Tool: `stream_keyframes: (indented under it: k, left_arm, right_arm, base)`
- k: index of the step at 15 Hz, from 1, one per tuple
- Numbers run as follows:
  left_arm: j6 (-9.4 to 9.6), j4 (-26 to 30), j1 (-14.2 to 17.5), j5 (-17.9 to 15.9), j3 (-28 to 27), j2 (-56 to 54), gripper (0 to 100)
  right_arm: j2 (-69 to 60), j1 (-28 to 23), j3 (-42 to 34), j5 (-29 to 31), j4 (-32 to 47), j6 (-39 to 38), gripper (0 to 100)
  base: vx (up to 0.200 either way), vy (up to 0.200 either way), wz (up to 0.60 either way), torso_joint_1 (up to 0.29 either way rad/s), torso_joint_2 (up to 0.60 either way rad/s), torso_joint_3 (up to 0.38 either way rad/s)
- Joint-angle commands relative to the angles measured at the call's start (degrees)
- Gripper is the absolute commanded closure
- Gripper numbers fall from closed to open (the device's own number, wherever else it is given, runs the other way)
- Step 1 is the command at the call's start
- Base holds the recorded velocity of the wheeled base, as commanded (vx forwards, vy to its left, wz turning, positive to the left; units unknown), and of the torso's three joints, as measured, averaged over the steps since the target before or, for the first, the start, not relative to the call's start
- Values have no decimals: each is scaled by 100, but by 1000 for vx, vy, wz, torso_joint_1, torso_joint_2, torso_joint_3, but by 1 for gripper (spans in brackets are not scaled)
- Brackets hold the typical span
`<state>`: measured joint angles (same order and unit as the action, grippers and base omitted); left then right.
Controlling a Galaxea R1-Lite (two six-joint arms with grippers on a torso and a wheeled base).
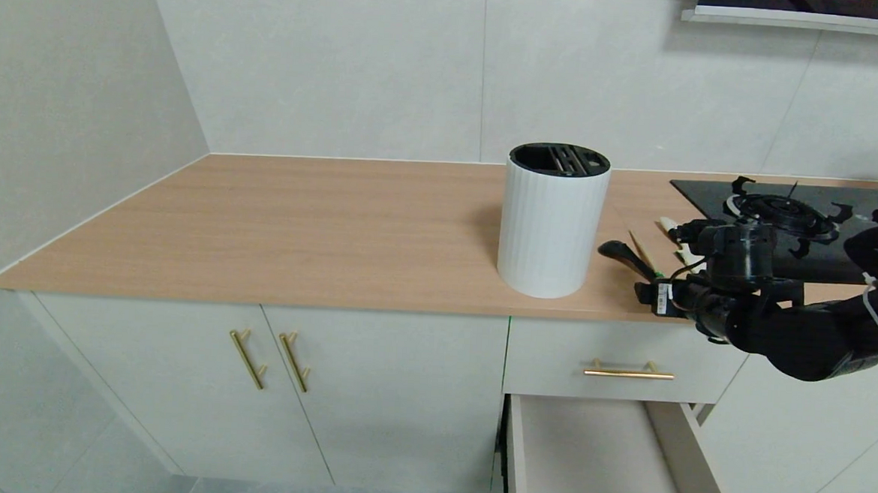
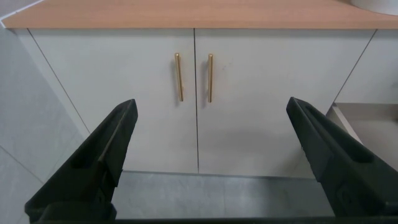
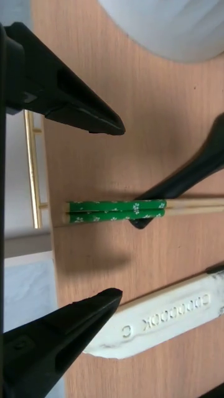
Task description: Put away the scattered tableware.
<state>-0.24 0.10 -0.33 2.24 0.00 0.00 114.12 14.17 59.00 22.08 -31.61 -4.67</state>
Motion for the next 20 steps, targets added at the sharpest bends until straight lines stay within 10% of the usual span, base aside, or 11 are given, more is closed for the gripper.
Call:
stream_keyframes:
  k: [1, 2, 3, 14, 20]
  left_arm:
    - [-2, -1, -2, 4, 0, 0, 0]
    - [-2, -1, 7, 4, 0, 0, 0]
    - [-2, -1, 7, 4, 0, 0, 0]
    - [-2, -1, 7, 4, 0, 0, 0]
    - [-2, 8, -2, 4, 0, 0, 0]
  right_arm:
    - [49, -19, 6, -2, 32, 1, 0]
    - [58, -19, 6, -2, 32, 1, 0]
    - [58, -19, 6, -2, 32, 1, 100]
    - [-258, -28, -20, -2, 50, -16, 100]
    - [-1498, -28, -3, -133, 1394, -78, 100]
  base:
    - [0, 0, 0, 0, 0, 0]
    - [0, 0, 0, 0, 0, 0]
    - [0, 0, 0, 0, 0, 0]
    - [0, 0, 0, 0, 0, 0]
    - [0, 0, 0, 0, 0, 0]
